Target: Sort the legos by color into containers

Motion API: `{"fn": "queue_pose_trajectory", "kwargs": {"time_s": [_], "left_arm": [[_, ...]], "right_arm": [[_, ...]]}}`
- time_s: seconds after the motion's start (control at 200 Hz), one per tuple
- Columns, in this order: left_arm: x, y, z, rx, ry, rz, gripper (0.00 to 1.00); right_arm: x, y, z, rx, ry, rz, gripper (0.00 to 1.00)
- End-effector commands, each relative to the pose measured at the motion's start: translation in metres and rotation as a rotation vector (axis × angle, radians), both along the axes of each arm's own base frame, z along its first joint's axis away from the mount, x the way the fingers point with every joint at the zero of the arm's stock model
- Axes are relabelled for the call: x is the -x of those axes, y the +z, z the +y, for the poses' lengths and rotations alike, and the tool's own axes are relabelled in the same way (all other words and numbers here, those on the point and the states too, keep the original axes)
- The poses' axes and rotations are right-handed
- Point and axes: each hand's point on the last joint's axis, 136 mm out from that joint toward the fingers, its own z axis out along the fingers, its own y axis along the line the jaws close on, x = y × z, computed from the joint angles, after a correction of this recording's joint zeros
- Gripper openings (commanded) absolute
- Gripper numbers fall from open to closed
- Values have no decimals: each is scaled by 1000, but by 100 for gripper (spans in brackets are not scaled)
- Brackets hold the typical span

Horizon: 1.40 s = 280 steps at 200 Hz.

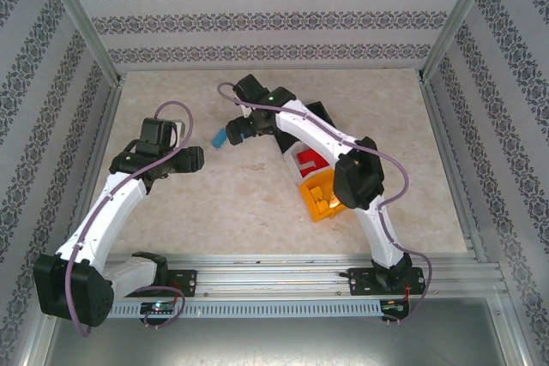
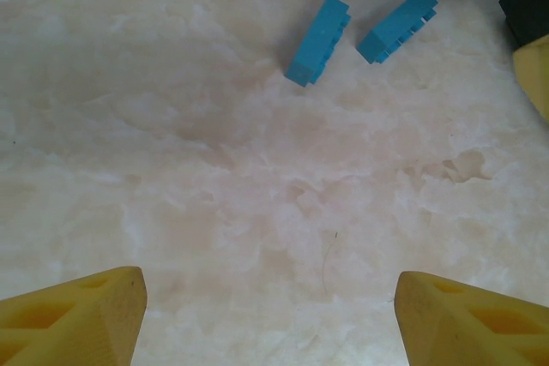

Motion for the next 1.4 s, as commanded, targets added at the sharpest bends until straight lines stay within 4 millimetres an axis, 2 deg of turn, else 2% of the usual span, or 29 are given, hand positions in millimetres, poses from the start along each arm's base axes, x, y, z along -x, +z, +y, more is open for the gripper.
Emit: {"fn": "queue_pose_trajectory", "kwargs": {"time_s": [0.0, 0.17, 0.36, 0.639, 0.919, 1.394], "left_arm": [[-3, 4, 11, -39, 27, -41, 77], [-3, 0, 13, -50, 34, -30, 84], [-3, -3, 14, -59, 35, -22, 86], [-6, -6, 13, -61, 31, -13, 91], [-8, -9, 12, -56, 25, -6, 100], [-8, -12, 9, -43, 15, 4, 100]], "right_arm": [[-9, -7, -8, 62, 30, 4, 95], [-25, -19, 1, 34, 34, -7, 95], [-40, -33, 9, -9, 22, 7, 95], [-50, -57, 22, -55, 31, 27, 95], [-72, -71, 19, -43, 9, -25, 95], [-76, -96, 25, -56, -4, -4, 93]]}}
